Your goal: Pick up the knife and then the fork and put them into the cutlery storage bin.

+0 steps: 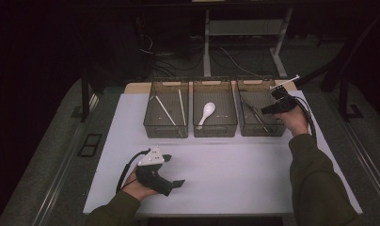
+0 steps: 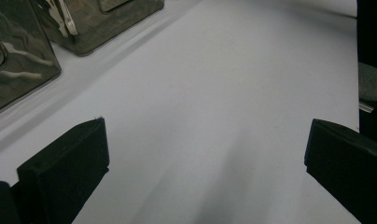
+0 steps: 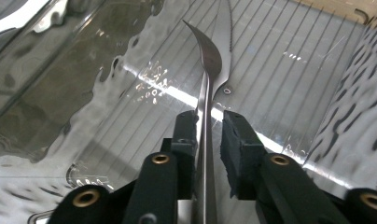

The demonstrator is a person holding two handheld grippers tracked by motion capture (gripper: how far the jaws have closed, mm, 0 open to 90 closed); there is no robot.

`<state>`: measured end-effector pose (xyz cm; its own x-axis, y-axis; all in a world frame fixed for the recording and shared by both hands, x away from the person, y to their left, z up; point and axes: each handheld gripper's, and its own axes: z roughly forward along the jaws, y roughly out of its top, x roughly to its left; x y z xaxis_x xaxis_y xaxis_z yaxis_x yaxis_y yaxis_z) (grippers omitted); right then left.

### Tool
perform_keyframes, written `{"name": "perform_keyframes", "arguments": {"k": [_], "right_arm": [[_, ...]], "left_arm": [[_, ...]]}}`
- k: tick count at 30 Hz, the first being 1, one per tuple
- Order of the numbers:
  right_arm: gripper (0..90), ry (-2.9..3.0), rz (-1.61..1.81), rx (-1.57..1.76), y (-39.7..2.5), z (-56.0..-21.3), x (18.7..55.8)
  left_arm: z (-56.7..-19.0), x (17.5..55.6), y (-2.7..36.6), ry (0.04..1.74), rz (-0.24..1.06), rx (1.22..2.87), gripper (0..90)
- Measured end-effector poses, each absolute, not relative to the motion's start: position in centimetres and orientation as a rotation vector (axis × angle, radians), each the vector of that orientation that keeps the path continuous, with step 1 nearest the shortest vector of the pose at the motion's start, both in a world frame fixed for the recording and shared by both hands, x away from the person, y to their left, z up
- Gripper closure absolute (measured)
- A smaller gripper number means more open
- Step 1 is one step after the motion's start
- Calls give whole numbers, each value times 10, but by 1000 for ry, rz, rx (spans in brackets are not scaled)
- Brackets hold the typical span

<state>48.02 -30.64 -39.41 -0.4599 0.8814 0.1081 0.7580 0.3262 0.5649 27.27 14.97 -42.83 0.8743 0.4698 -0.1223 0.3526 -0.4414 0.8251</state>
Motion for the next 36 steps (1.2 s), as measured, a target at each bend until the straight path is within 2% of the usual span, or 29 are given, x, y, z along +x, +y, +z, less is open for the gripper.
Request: {"name": "perform_keyframes", "arguments": {"k": [7, 10, 15, 36], "right_arm": [[613, 2352, 914, 1523, -310, -391, 479], [519, 2322, 947, 1525, -312, -389, 476], [421, 2287, 1022, 1494, -314, -385, 466], [242, 2240, 1201, 1275, -308, -379, 398]], "left_arm": [[-429, 273, 149, 595, 152, 2075, 0], [-429, 273, 149, 596, 152, 2072, 0], [-429, 273, 150, 598, 154, 2070, 0], [-429, 274, 151, 609, 159, 2065, 0]]}}
